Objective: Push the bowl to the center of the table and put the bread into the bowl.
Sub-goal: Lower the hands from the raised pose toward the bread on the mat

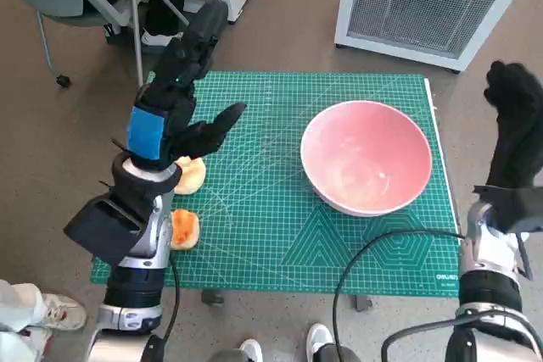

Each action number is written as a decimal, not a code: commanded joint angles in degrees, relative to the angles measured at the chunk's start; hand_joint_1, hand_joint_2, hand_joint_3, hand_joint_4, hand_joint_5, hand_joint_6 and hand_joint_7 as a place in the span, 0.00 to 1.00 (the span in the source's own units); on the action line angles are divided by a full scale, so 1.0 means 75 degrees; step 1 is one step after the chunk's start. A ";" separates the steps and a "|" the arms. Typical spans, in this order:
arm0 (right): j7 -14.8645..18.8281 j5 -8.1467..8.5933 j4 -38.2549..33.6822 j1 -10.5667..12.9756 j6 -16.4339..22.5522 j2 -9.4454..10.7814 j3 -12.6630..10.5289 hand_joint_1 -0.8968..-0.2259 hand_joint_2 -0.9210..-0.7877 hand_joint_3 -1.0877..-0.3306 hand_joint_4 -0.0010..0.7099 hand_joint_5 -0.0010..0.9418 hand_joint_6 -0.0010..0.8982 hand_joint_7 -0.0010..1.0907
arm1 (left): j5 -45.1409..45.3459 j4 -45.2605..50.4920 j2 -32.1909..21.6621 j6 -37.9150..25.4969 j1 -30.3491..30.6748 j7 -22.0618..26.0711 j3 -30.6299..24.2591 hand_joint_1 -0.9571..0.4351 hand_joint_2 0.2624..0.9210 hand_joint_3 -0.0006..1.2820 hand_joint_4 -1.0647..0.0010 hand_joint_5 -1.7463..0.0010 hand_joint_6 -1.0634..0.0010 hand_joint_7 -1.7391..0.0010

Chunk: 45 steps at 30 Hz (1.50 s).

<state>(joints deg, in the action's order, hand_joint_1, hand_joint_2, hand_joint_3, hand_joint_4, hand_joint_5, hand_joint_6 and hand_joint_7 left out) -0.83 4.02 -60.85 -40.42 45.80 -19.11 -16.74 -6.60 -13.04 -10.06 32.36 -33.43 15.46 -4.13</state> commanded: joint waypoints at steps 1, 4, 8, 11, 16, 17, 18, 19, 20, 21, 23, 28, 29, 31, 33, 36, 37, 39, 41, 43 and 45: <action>-0.0156 -0.0059 -0.0525 0.0116 -0.0481 0.0272 0.0098 0.67 0.00 0.12 0.28 0.06 0.00 0.45 | 0.0035 0.0043 -0.0070 0.0014 0.0089 -0.0042 -0.0053 0.39 1.00 0.25 0.80 1.00 0.71 1.00; 0.0015 0.0078 -0.0781 0.0041 -0.0698 0.0398 0.0090 0.67 0.00 0.11 0.27 0.05 0.00 0.45 | -0.0002 0.0051 -0.0092 -0.0008 0.0089 -0.0021 -0.0074 0.38 1.00 0.24 0.80 1.00 0.71 1.00; 0.0349 0.0231 -0.1292 -0.0089 -0.1063 0.0509 0.0003 0.62 0.00 0.16 0.28 0.05 0.00 0.47 | -0.0070 0.0084 -0.0118 -0.0056 0.0098 0.0010 -0.0096 0.38 1.00 0.24 0.80 1.00 0.71 1.00; 0.0568 0.0312 -0.1579 -0.0190 -0.1393 0.0588 -0.0075 0.60 0.00 0.20 0.28 0.05 0.00 0.45 | -0.0112 0.0121 -0.0123 -0.0077 0.0110 0.0021 -0.0103 0.38 1.00 0.24 0.80 1.00 0.71 1.00; 0.0659 0.0283 -0.1763 -0.0353 -0.1757 0.0816 -0.0083 0.59 0.00 0.23 0.30 0.03 0.03 0.41 | -0.0167 0.0157 -0.0135 -0.0086 0.0135 0.0049 -0.0118 0.39 1.00 0.24 0.80 1.00 0.71 1.00; 0.0668 0.0270 -0.1777 -0.0392 -0.1821 0.0867 -0.0073 0.60 0.00 0.24 0.30 0.02 0.04 0.41 | -0.0175 0.0168 -0.0139 -0.0093 0.0141 0.0054 -0.0120 0.39 1.00 0.24 0.80 1.00 0.71 1.00; 0.0675 0.0260 -0.1784 -0.0418 -0.1866 0.0901 -0.0068 0.60 0.00 0.24 0.31 0.02 0.04 0.41 | -0.0181 0.0176 -0.0143 -0.0098 0.0145 0.0057 -0.0122 0.39 1.00 0.24 0.80 1.00 0.71 1.00; 0.0700 0.0255 -0.1796 -0.0468 -0.1937 0.0956 -0.0060 0.60 0.00 0.23 0.31 0.02 0.04 0.41 | -0.0186 0.0188 -0.0151 -0.0105 0.0153 0.0059 -0.0127 0.39 1.00 0.24 0.80 1.00 0.71 1.00; 0.0717 0.0250 -0.1804 -0.0504 -0.1987 0.0992 -0.0057 0.60 0.00 0.23 0.31 0.02 0.05 0.40 | -0.0188 0.0198 -0.0156 -0.0112 0.0158 0.0061 -0.0132 0.39 1.00 0.24 0.80 1.00 0.71 1.00; 0.0739 0.0242 -0.1810 -0.0550 -0.2034 0.1040 -0.0047 0.60 0.00 0.23 0.31 0.02 0.05 0.40 | -0.0194 0.0204 -0.0163 -0.0116 0.0169 0.0065 -0.0139 0.39 1.00 0.24 0.80 1.00 0.71 1.00; 0.0778 0.0224 -0.1816 -0.0631 -0.2091 0.1122 -0.0032 0.59 0.00 0.23 0.31 0.02 0.05 0.40 | -0.0210 0.0213 -0.0173 -0.0123 0.0187 0.0075 -0.0154 0.39 1.00 0.24 0.80 1.00 0.71 1.00; 0.0876 0.0234 -0.1846 -0.0823 -0.2206 0.1268 -0.0051 0.56 0.00 0.24 0.30 0.01 0.05 0.39 | -0.0214 0.0259 -0.0185 -0.0139 0.0238 0.0077 -0.0181 0.39 1.00 0.24 0.80 1.00 0.70 1.00; 0.0893 0.0255 -0.1853 -0.0885 -0.2252 0.1308 -0.0071 0.56 0.00 0.24 0.30 0.01 0.06 0.39 | -0.0198 0.0290 -0.0191 -0.0151 0.0257 0.0065 -0.0187 0.39 1.00 0.24 0.81 1.00 0.70 1.00; 0.0914 0.0288 -0.1861 -0.0978 -0.2314 0.1377 -0.0106 0.56 0.00 0.24 0.30 0.01 0.06 0.39 | -0.0180 0.0340 -0.0202 -0.0171 0.0288 0.0052 -0.0199 0.39 1.00 0.24 0.81 1.00 0.70 1.00; 0.0933 0.0311 -0.1866 -0.1054 -0.2347 0.1437 -0.0136 0.56 0.00 0.25 0.30 0.01 0.06 0.39 | -0.0179 0.0378 -0.0212 -0.0194 0.0312 0.0046 -0.0215 0.39 1.00 0.24 0.81 1.00 0.70 1.00; 0.0907 0.0295 -0.1876 -0.1175 -0.2378 0.1520 -0.0151 0.58 0.00 0.24 0.28 0.00 0.08 0.33 | -0.0191 0.0439 -0.0225 -0.0238 0.0353 0.0038 -0.0241 0.39 1.00 0.24 0.81 1.00 0.70 1.00; 0.0892 0.0293 -0.1886 -0.1225 -0.2398 0.1552 -0.0155 0.59 0.00 0.24 0.28 0.00 0.08 0.32 | -0.0198 0.0459 -0.0228 -0.0254 0.0367 0.0035 -0.0252 0.39 1.00 0.24 0.81 1.00 0.70 1.00; 0.0902 0.0305 -0.1911 -0.1306 -0.2433 0.1609 -0.0174 0.59 0.00 0.23 0.27 0.00 0.09 0.29 | -0.0205 0.0489 -0.0229 -0.0279 0.0386 0.0024 -0.0273 0.39 1.00 0.24 0.81 1.00 0.70 0.99; 0.0930 0.0319 -0.1934 -0.1378 -0.2461 0.1675 -0.0192 0.58 0.00 0.24 0.27 0.00 0.10 0.28 | -0.0199 0.0526 -0.0224 -0.0302 0.0410 0.0005 -0.0290 0.39 1.00 0.24 0.81 1.00 0.70 0.99; 0.0914 0.0318 -0.1954 -0.1447 -0.2498 0.1736 -0.0182 0.58 0.00 0.24 0.28 0.00 0.11 0.27 | -0.0181 0.0571 -0.0217 -0.0324 0.0438 -0.0017 -0.0300 0.39 1.00 0.24 0.81 1.00 0.70 0.99; 0.0868 0.0311 -0.1979 -0.1522 -0.2562 0.1796 -0.0168 0.58 0.00 0.25 0.28 0.01 0.11 0.27 | -0.0156 0.0619 -0.0213 -0.0342 0.0472 -0.0043 -0.0311 0.39 1.00 0.24 0.81 1.00 0.70 0.99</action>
<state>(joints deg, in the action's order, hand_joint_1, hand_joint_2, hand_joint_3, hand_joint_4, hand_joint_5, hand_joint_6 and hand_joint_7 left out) 5.91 6.45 -74.48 -51.42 28.32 -6.91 -17.88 -7.56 -9.78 -11.25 30.12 -30.80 15.67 -6.02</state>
